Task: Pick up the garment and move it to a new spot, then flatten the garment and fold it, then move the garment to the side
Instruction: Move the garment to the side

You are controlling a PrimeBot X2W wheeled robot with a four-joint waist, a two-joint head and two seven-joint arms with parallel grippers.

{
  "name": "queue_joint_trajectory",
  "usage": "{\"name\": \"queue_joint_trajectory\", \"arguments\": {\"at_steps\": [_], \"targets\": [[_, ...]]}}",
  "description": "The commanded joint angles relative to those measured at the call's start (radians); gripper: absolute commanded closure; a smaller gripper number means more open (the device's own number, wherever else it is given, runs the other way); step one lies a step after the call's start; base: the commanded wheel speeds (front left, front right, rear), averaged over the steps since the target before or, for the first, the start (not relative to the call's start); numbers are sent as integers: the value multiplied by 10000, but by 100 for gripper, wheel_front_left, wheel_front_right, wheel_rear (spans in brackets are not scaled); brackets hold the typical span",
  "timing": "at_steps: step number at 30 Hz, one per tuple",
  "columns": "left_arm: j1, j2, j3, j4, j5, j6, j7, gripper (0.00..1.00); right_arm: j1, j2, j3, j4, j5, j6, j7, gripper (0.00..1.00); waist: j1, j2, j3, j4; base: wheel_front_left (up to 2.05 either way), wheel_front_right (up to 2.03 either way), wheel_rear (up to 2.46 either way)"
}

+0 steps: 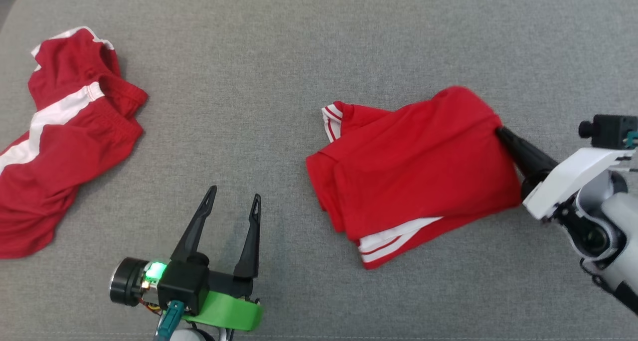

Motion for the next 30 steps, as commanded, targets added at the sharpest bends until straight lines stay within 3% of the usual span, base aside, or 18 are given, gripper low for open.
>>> {"name": "queue_joint_trajectory", "arguments": {"at_steps": [1,8,15,23,30], "targets": [[-302,10,42,-83,151,-85,1,0,-408,-293,-6,-23,-118,0,-227,100,0,0,665,-246,0,0,0],[-1093,118,-295,-828,531,-332,1,0,-2071,-1778,-245,11,-383,-2,-737,100,0,0,2067,-738,0,0,0],[-1925,315,-847,-1885,831,-409,1,0,-3125,-3318,-1152,750,-454,-2,-1201,100,0,0,3396,-1105,0,0,0],[-2479,763,-1334,-3117,1054,-223,1,0,-3531,-4486,-2296,1756,-474,-2,-1531,100,0,0,4394,-1301,0,0,0],[-2603,1085,-1651,-3764,1092,43,-1,0,-3156,-5293,-3292,2455,-286,-3,-1612,100,0,0,4637,-1121,0,0,0]]}}
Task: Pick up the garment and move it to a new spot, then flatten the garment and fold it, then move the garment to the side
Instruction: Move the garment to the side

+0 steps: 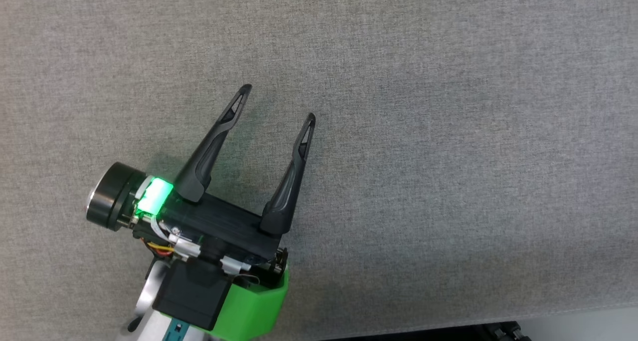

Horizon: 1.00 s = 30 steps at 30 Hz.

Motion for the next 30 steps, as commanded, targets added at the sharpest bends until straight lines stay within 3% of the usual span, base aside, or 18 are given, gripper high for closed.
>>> {"name": "queue_joint_trajectory", "arguments": {"at_steps": [1,2,3,4,5,10,14,20,30], "targets": [[-201,133,-47,-82,15,99,-1,0,137,-197,-209,196,103,-7,-30,100,-2,-1,172,72,0,0,0],[-196,168,-86,-86,3,135,-1,0,144,-260,-283,298,111,-7,-35,100,-2,-1,179,118,0,0,0],[-202,192,-118,-90,-10,179,-1,0,126,-316,-359,466,55,-7,-62,87,-2,-1,183,162,0,0,0],[-231,203,-168,-78,-36,221,-1,0,47,-373,-434,649,-146,-7,-151,18,-2,-1,168,227,0,0,0],[-266,216,-212,-46,-70,276,-1,0,-73,-309,-486,754,-334,-7,-205,0,-2,-1,115,296,0,0,0],[-192,239,-224,195,-300,577,-1,0,-305,572,-197,549,-2031,-6,-413,0,-2,-1,-514,431,0,0,0],[194,116,-87,520,-639,843,-3,0,-133,2113,-386,-160,-3417,-7,-435,0,-2,-1,-1484,446,0,0,0],[1049,-272,692,1332,-1541,1177,-1,0,1624,4531,-1200,-1569,-4996,-10,-435,0,-2,-1,-3111,426,0,0,0],[2576,-694,2348,2657,-2232,855,-3,0,4759,7836,-1579,-3130,-7202,-12,-436,0,-2,-1,-5281,212,0,0,0]]}}
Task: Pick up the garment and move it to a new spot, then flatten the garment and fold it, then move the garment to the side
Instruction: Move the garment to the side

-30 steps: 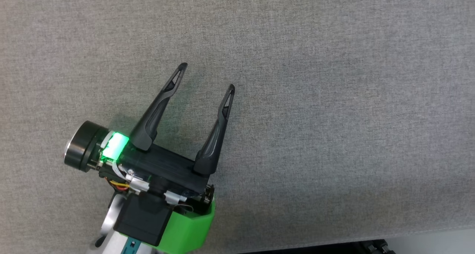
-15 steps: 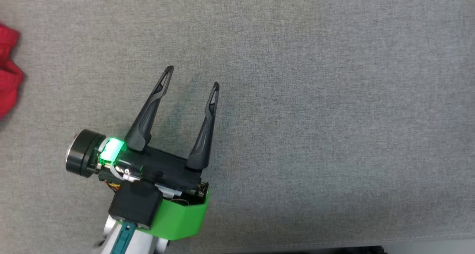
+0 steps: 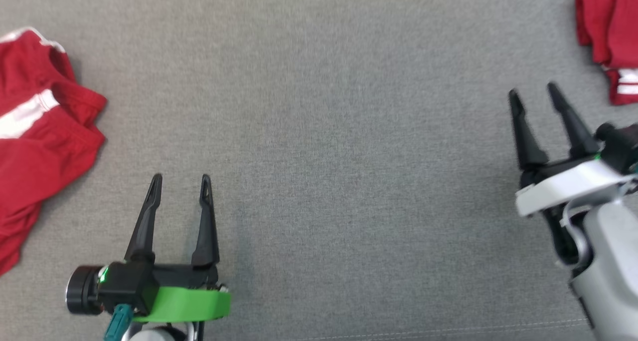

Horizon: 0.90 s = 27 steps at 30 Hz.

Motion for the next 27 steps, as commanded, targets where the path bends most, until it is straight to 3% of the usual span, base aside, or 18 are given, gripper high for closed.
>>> {"name": "queue_joint_trajectory", "arguments": {"at_steps": [1,4,10,15,27], "targets": [[251,-35,194,149,-48,-119,-1,0,350,290,-153,-231,-380,-16,-24,0,0,0,-1515,-202,0,0,0],[548,-132,539,517,109,-322,1,0,1076,1292,-453,-779,-1164,-16,-22,0,0,0,-1996,-287,0,0,0],[1186,-228,792,812,362,-649,1,0,2562,2369,-639,-1324,-2324,-14,-24,0,0,0,-2977,-324,0,0,0],[1676,-279,906,967,554,-867,1,0,3574,2552,-492,-1524,-2767,-14,-25,0,0,0,-3516,-332,0,0,0],[2357,-293,1007,1159,477,-832,1,0,4848,2837,-569,-1657,-3093,-13,-25,0,0,0,-4136,-393,0,0,0]]}}
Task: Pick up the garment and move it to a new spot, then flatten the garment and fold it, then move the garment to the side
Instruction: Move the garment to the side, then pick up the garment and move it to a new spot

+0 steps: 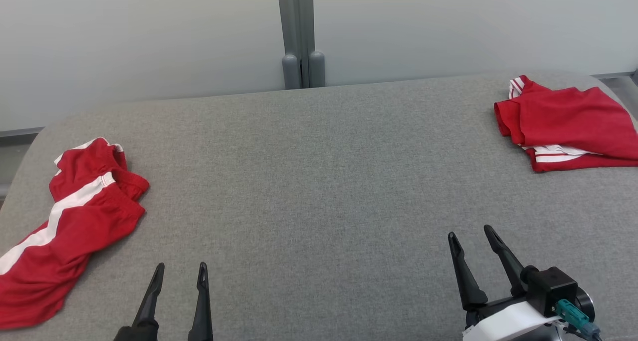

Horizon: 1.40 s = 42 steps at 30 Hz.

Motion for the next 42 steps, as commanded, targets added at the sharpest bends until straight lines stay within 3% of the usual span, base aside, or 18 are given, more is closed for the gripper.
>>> {"name": "queue_joint_trajectory", "arguments": {"at_steps": [1,42], "targets": [[133,0,20,3,110,37,1,0,126,6,5,39,-57,-7,-25,0,1,0,-110,-38,0,0,0],[150,-2,19,236,305,91,1,0,192,93,115,89,-141,-7,-26,0,1,0,-126,74,0,0,0]]}}
